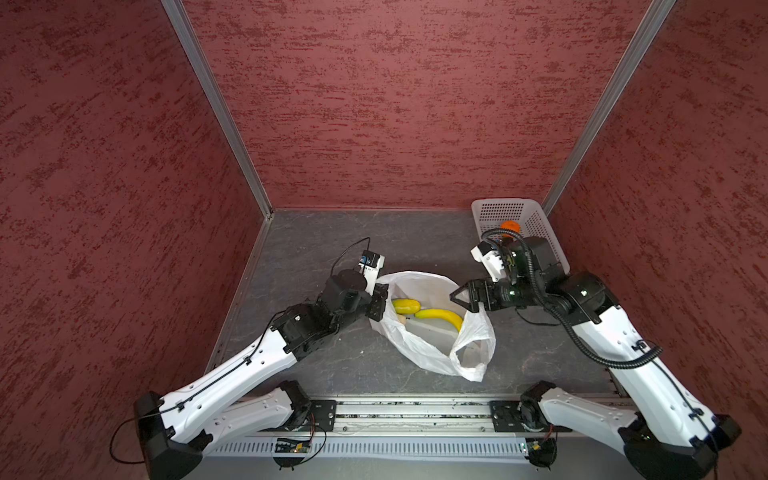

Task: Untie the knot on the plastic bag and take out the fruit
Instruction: 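Move the right gripper back over the bag opening toward the banana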

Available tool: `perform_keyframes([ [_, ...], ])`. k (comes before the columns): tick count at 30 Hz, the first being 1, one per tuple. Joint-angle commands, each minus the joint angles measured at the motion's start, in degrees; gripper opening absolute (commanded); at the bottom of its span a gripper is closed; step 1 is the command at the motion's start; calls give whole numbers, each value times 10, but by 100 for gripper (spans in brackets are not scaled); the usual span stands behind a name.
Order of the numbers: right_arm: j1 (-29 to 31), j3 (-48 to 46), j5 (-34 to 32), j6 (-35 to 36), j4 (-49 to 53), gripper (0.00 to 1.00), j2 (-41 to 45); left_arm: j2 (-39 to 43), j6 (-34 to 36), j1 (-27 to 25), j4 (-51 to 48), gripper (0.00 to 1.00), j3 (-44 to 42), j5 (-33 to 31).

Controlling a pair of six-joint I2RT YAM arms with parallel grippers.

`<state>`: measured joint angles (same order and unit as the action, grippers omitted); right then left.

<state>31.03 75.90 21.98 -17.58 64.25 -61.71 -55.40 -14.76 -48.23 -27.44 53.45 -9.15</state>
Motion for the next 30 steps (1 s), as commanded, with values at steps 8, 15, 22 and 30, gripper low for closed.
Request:
perform_keyframes([
  [8, 30, -27, -222, -7, 49, 39, -10, 18, -14, 6, -13, 0, -10, -32],
  [15, 29, -20, -329, 8, -68, 10, -44, 46, -34, 6, -33, 0, -34, -50],
  [22, 8, -1, -382, 84, -240, 0, -112, 58, -44, -7, -35, 0, -43, -70],
  [30, -54, 76, -368, 180, -314, 0, -197, 60, -44, -43, -23, 0, -34, -119],
])
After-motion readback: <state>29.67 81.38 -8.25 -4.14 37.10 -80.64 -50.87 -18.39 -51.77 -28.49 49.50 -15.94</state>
